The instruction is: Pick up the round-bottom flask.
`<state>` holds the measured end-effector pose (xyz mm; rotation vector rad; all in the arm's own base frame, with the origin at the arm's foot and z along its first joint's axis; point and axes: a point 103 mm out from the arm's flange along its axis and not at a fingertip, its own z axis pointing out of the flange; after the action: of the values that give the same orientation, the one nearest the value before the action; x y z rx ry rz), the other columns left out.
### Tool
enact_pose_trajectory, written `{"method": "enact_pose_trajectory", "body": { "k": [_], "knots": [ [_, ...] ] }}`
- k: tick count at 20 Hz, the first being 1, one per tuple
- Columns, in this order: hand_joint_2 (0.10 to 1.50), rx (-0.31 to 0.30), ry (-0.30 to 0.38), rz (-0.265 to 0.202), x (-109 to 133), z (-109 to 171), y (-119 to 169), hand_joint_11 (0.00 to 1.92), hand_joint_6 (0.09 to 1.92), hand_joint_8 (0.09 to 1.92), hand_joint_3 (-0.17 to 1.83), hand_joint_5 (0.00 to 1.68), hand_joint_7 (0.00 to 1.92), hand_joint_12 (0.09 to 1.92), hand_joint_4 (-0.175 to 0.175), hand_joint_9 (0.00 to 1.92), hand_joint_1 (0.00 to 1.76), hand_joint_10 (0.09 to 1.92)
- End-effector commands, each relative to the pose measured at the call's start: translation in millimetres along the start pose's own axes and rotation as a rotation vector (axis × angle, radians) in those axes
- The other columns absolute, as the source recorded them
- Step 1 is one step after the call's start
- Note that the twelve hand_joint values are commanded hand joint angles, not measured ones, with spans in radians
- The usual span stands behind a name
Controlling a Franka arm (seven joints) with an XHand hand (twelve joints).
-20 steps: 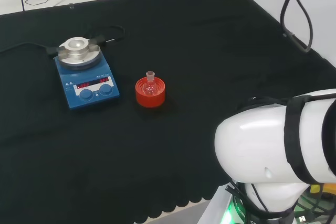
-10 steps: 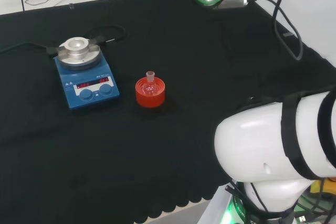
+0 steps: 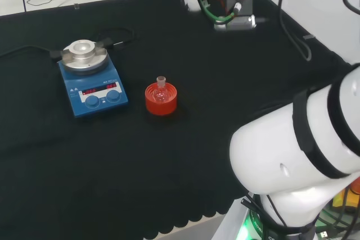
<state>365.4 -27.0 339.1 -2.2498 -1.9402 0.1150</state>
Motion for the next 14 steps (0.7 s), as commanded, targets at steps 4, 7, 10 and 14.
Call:
{"method": "enact_pose_trajectory", "body": {
  "k": [4, 7, 10, 14],
  "knots": [
    [1.12, 0.056, 0.077, -0.031, -15.9, 90.6, 54.1, 0.00, 0.30, 0.61, 0.23, 0.43, 0.12, 1.40, -0.037, 0.28, 0.46, 0.71],
    [1.03, 0.065, 0.100, -0.042, -9.3, 106.9, 58.1, 0.00, 0.24, 0.63, 0.24, 0.45, 0.14, 1.40, -0.039, 0.29, 0.58, 0.71],
    [0.91, 0.073, 0.105, -0.055, -1.1, 120.7, 61.5, 0.00, 0.18, 0.63, 0.37, 0.51, 0.15, 1.40, -0.041, 0.31, 0.67, 0.70],
    [0.78, 0.064, 0.103, -0.076, 10.4, 138.5, 65.3, 0.00, 0.21, 0.64, 0.52, 0.63, 0.19, 1.42, -0.045, 0.36, 0.79, 0.69]
  ]
}}
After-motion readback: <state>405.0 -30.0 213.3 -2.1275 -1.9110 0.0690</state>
